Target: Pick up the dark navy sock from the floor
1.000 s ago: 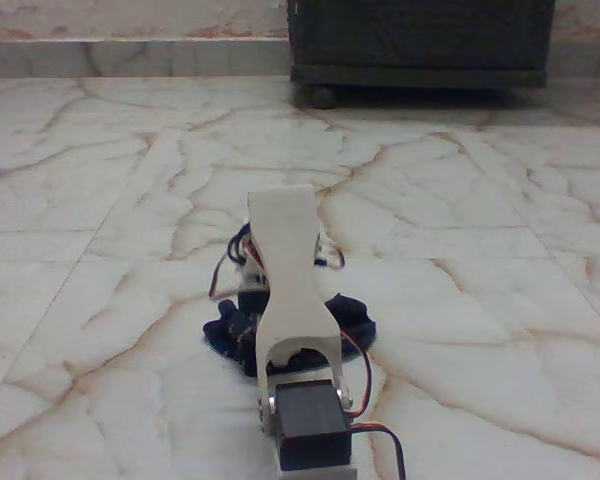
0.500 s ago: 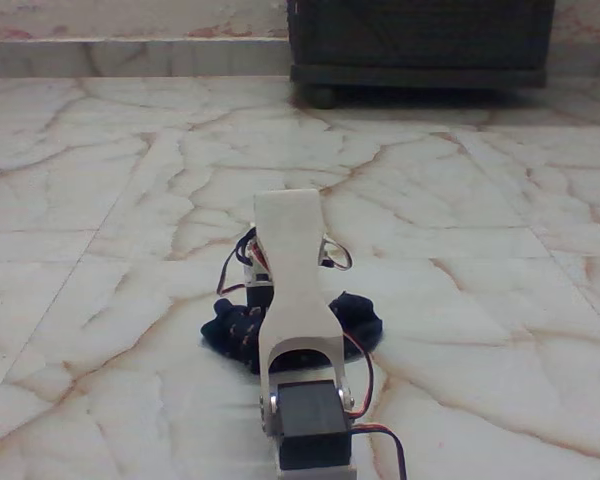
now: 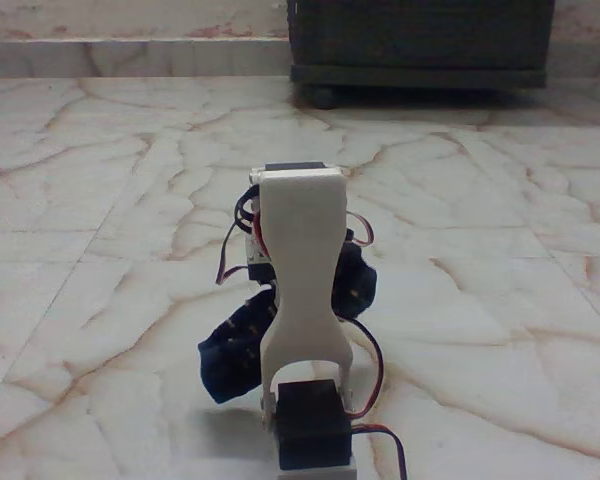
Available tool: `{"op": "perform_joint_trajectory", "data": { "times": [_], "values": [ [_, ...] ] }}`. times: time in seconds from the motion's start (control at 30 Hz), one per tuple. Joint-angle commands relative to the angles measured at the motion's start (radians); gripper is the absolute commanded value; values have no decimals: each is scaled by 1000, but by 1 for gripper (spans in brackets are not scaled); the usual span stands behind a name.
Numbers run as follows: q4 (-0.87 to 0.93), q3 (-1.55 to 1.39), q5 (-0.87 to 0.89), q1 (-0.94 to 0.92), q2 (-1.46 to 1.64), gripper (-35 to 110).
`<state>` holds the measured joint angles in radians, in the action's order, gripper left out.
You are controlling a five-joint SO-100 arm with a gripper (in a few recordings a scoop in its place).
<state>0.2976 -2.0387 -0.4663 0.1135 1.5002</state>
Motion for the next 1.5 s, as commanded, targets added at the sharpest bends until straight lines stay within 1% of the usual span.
{"op": "perform_joint_trajectory", "data": {
  "times": [0.0,0.13,0.4,0.5,0.63,0.7,0.73,0.8,0.97,1.0,1.07,1.13,1.23,1.33,1.47],
  "values": [
    [-51,-103,-83,-12,164,0],
    [-143,-373,-227,-23,433,0],
    [-308,-667,-526,-91,773,0],
    [-333,-686,-637,-104,815,0],
    [-449,-755,-715,-101,847,0],
    [-477,-764,-775,-101,850,0],
    [-523,-787,-804,-100,859,0],
    [-549,-811,-857,-100,864,0],
    [-695,-900,-914,-101,897,0],
    [-750,-933,-914,-101,899,0],
    [-764,-942,-911,-101,899,0],
    [-882,-1008,-907,-103,900,0],
    [-902,-1011,-910,-103,900,0],
    [-969,-1043,-916,-101,920,0],
    [-986,-1043,-930,-114,920,0]
  ]
}}
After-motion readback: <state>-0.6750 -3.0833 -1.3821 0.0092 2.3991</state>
